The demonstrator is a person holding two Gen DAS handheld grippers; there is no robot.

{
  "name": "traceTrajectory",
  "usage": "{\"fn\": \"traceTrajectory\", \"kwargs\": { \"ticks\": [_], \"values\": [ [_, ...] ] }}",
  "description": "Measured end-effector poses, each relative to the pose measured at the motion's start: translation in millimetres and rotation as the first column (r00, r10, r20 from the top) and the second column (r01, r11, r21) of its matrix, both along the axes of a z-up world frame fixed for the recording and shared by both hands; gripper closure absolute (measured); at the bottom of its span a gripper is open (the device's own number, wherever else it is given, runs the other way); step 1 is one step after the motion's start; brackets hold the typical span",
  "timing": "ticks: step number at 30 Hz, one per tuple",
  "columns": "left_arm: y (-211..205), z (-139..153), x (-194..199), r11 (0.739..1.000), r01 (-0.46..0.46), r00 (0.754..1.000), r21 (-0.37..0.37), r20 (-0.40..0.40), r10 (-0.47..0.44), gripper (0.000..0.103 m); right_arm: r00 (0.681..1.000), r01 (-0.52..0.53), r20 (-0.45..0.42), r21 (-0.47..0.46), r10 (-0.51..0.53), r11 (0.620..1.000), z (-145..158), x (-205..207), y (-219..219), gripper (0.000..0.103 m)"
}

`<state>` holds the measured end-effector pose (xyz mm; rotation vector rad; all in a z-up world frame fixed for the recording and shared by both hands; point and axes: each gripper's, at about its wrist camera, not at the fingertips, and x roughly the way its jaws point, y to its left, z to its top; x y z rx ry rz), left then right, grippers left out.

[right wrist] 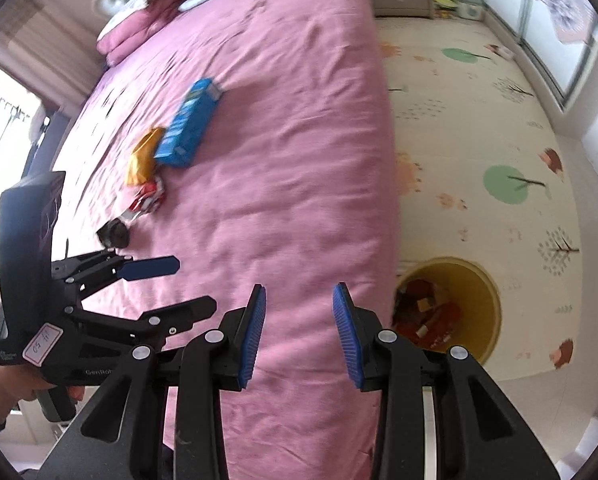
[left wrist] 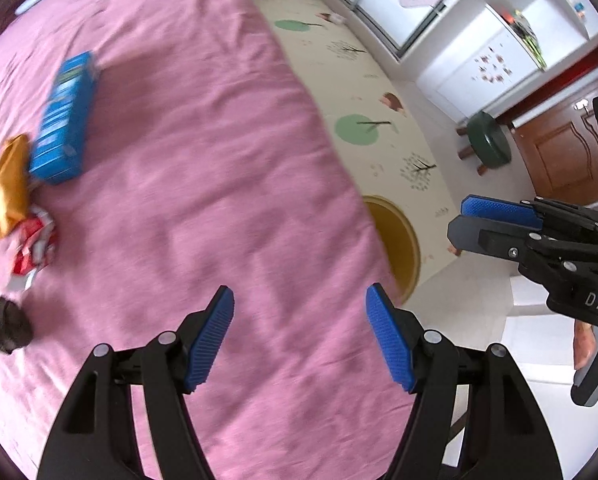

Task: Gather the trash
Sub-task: 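Move both open tools back over the remaining bed items, then grasp the black knit glove with the left tool while the right grasps the red wrapper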

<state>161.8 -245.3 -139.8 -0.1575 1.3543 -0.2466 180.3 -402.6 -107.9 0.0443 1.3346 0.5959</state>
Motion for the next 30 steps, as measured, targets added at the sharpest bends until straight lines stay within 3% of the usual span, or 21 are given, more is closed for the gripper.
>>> {"fn": "traceTrajectory", "kwargs": {
  "ticks": [19,30],
  "values": [
    [174.0,-6.6,-50.3,0.990,-0.134,0.991,0.046,0.006,0.133,0.035,0.987,-0.159,-0.024,0.006,0.160,0.987,-0.3,-31.3,179.7,0.067],
    [267.4,-26.3,-56.7,0.970,-0.229,0.973,0.076,-0.020,0.231,0.035,0.976,-0.213,-0.056,-0.008,0.212,0.977,-20.3,-23.4,256.7,0.051]
  ]
}}
